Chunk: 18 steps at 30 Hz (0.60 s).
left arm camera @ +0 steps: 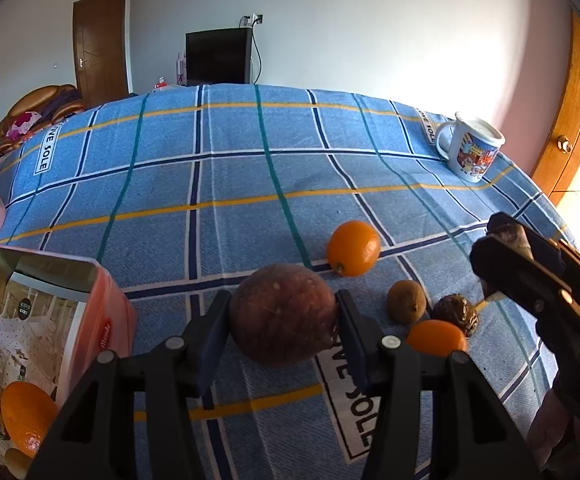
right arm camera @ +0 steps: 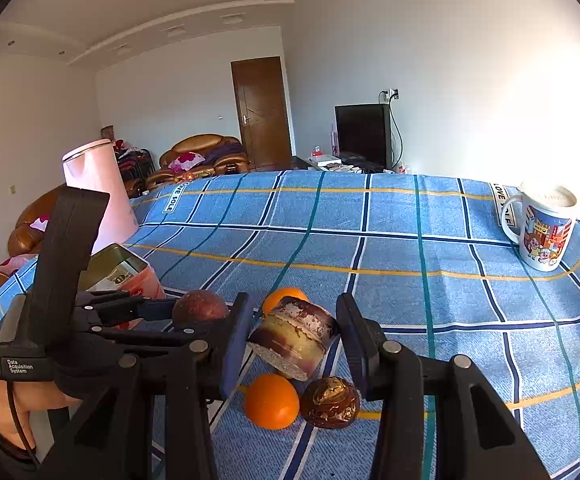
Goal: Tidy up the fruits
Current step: 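Grasp the brown-and-white roll cake with the right tool while the left grasps the purple fruit, then release the roll cake into the tin with the right tool while the left carries its fruit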
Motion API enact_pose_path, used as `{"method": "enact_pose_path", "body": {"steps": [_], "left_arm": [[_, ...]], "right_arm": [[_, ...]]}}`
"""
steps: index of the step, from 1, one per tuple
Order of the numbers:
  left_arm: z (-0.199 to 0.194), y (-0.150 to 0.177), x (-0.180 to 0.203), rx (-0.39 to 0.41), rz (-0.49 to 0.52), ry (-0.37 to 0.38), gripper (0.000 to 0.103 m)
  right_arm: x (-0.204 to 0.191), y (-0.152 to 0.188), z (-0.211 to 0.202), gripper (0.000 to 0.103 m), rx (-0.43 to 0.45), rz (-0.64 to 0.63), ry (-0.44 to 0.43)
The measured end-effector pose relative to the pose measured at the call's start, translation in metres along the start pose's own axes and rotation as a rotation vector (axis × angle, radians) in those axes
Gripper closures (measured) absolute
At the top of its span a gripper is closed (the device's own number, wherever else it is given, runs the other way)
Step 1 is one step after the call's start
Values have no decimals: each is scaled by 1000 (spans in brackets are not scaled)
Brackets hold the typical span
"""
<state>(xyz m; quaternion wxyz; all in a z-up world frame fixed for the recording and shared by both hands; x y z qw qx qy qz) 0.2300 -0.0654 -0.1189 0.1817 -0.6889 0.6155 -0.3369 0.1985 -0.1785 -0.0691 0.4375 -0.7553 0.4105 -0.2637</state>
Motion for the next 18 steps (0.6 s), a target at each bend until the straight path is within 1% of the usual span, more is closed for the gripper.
{"method": "enact_pose_path", "body": {"steps": [6,18], "left_arm": [[-19,-3,1,75,6,12,49],[-44,-6,4,184,18,21,49]], "right_arm": [[-1,-2,-6,57,31,-10,6],[-4,-6,-18,58,84,-25,12]]}}
Point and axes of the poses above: each gripper's, at about its wrist camera, not at the fingertips, and z roughly the way its jaws point, x to its right, y to its underside, the point moved 9 cm from there along z, roughly the way its jaws point, and after that the axes turned 11 degrees about -z, right-handed, at the moved point
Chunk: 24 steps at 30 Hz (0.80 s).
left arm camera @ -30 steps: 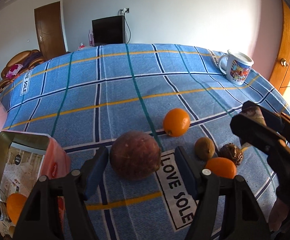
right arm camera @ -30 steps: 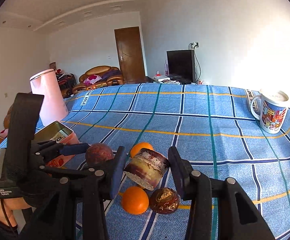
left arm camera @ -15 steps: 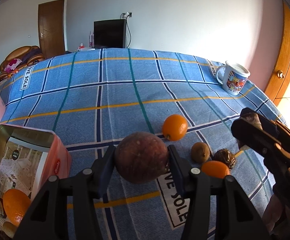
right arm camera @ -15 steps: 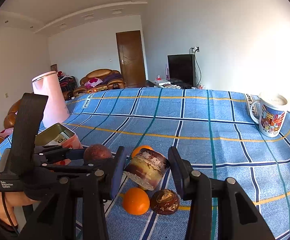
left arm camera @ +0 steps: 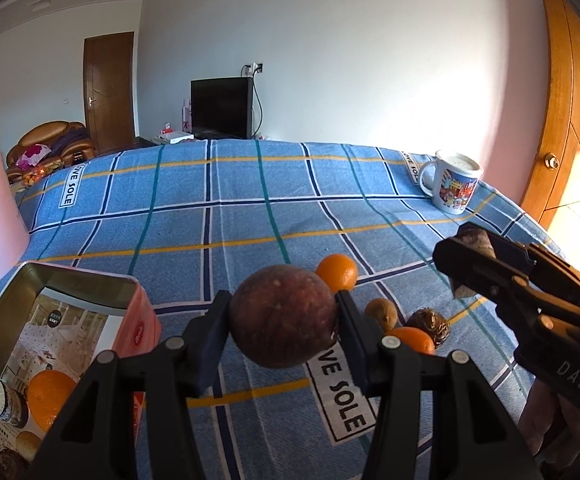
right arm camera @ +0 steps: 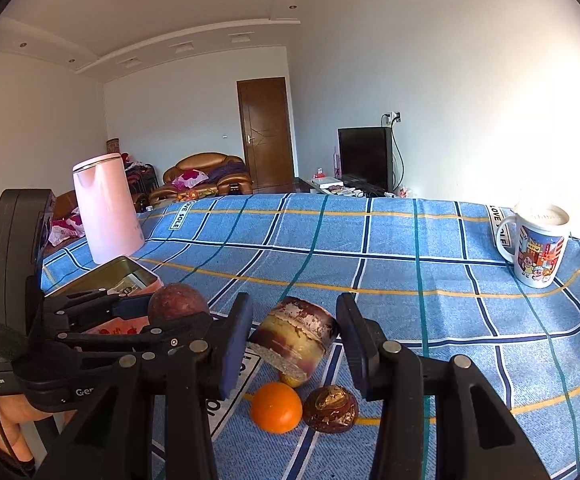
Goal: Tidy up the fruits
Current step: 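Release the roll cake into the tin with the right tool while the left carries its fruit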
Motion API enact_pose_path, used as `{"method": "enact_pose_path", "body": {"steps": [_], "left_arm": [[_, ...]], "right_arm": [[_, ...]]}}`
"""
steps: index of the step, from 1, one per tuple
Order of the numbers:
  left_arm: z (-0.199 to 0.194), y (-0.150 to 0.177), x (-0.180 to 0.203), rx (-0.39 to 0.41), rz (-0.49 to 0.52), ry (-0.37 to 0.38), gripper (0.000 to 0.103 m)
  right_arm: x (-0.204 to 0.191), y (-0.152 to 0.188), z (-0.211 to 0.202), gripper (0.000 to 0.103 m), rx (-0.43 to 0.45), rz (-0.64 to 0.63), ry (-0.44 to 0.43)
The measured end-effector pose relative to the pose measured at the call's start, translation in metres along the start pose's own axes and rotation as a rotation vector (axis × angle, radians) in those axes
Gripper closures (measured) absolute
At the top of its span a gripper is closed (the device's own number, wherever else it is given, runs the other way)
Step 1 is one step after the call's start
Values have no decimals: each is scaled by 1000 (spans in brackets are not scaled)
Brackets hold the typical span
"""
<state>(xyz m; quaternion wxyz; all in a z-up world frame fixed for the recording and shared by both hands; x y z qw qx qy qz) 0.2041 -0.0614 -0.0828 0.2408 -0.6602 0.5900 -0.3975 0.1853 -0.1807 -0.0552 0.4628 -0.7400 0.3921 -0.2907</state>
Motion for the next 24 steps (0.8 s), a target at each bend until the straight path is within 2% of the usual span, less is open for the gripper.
{"method": "enact_pose_path", "body": {"steps": [24], "left_arm": [[-37,-8,6,181,50,-27,49]], "right_arm": [[-7,-10,-17,58,89,-45,15]]}}
Point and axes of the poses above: each gripper's, at about its wrist camera, not at the fingertips, and z roughly the way its jaws point, x to its right, y to its underside, the point moved 9 cm from there along z, roughly the way its jaws point, and after that the axes turned 11 degrees about -z, right-handed, at the moved point
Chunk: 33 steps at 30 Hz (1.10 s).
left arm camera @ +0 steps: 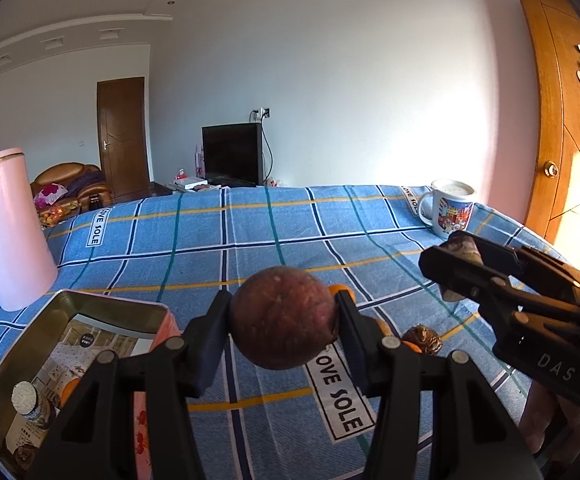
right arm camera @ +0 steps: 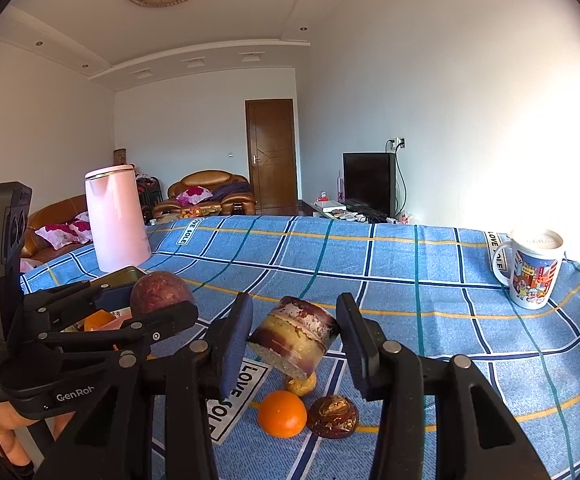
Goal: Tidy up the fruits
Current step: 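Release the roll cake into the tin with the right tool while the left carries its fruit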
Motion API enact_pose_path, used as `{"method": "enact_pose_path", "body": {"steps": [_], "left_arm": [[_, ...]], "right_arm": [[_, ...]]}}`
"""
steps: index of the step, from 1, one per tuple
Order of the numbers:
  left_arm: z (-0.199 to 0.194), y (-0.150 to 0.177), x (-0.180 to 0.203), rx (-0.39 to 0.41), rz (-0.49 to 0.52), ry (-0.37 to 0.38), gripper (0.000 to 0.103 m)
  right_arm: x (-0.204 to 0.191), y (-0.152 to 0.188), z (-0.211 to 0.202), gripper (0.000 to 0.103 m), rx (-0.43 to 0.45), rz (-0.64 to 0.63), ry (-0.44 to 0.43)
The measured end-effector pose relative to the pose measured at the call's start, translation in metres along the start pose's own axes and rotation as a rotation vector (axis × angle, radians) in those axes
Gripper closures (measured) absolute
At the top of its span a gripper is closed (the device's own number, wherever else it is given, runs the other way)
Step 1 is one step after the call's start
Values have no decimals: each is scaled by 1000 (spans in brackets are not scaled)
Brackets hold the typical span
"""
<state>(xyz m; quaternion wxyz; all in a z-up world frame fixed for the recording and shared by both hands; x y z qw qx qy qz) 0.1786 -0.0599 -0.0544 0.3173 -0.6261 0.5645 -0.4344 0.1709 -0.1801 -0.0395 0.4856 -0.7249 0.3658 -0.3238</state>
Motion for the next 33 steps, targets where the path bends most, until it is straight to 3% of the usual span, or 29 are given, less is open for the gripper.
{"method": "enact_pose_path", "body": {"steps": [17,33], "left_arm": [[-22,0,-17,34,-27,1,49],[-51,-7,-67,59,-105,-39,49]], "right_arm": [[-29,-7,0,58,17,-29,-37],[-82,-30,9,57,22,-39,-152]]}}
Point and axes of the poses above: each gripper's, at about its wrist camera, not at the fingertips, and z roughly the way its jaws point, x to its right, y to its underside, the point moved 9 cm from there along z, roughly the way its jaws point, and after that the axes turned 11 degrees about -z, right-handed, at the moved point
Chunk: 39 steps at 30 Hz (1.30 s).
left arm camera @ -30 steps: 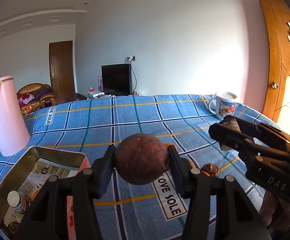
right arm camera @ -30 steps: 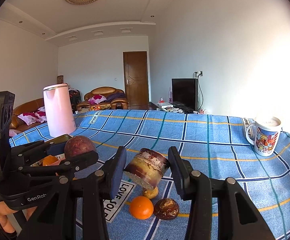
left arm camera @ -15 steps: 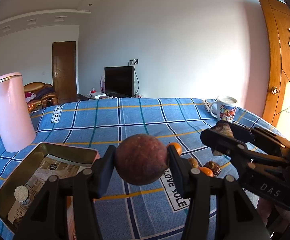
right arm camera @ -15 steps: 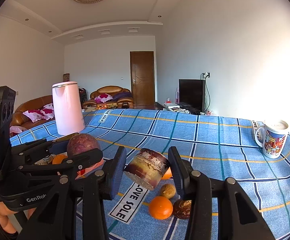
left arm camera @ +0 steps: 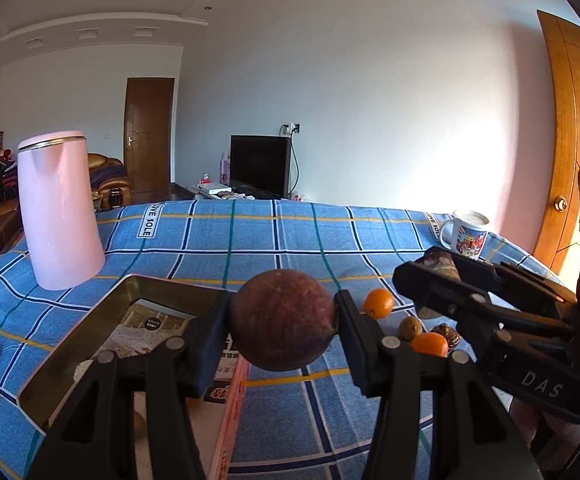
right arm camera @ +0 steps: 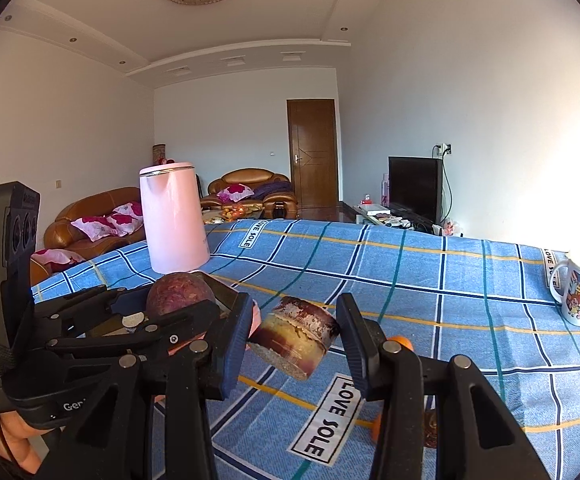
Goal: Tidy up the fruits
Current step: 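Release the roll cake into the tin with the right tool while the left carries its fruit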
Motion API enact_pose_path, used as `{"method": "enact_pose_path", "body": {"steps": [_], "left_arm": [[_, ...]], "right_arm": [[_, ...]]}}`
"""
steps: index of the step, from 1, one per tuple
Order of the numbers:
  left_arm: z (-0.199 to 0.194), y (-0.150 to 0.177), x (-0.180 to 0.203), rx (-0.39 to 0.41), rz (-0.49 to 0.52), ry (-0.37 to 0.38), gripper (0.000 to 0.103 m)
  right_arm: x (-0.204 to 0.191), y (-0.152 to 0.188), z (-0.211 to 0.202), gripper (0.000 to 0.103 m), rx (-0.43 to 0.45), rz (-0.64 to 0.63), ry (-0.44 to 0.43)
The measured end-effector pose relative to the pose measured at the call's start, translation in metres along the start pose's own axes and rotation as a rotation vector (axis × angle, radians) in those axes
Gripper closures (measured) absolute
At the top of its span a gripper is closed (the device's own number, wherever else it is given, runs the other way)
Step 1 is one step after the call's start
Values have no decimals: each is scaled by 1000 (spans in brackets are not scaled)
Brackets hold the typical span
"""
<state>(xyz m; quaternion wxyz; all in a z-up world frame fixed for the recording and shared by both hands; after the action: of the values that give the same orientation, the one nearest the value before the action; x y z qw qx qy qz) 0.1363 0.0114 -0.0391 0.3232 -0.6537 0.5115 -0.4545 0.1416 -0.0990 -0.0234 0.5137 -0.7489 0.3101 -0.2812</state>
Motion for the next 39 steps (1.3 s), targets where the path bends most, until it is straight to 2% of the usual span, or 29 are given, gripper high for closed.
{"method": "enact_pose_path", "body": {"steps": [12,23,34,39], "left_arm": [[-13,-10,-65,17,-87,-88,49],[-16,-20,-119,18,-188,-153,49],[-8,-25,-140,-8,-224,-162,49],[6,-17,-145,-70,-240,-156,49]], "right_arm": [[-48,-15,27,57,-6,-33,-97],[-90,-8,59,57,-56,-40,-189],[-130,7,79,57,-142,-71,-270],[-140,15,89,57,-214,-84,-286]]}}
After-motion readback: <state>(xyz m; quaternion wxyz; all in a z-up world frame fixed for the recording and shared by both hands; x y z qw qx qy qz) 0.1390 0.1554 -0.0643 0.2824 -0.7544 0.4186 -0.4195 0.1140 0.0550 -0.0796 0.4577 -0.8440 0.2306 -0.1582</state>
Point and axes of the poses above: each gripper's, at about its wrist camera, not at the fingertips, and z roughly the way its jaws point, x to its right, y to its underside, the point moved 9 cm from there along z, roughly the way its jaws point, and after that the axes turned 11 degrees about -z, right-handed, at the moved point
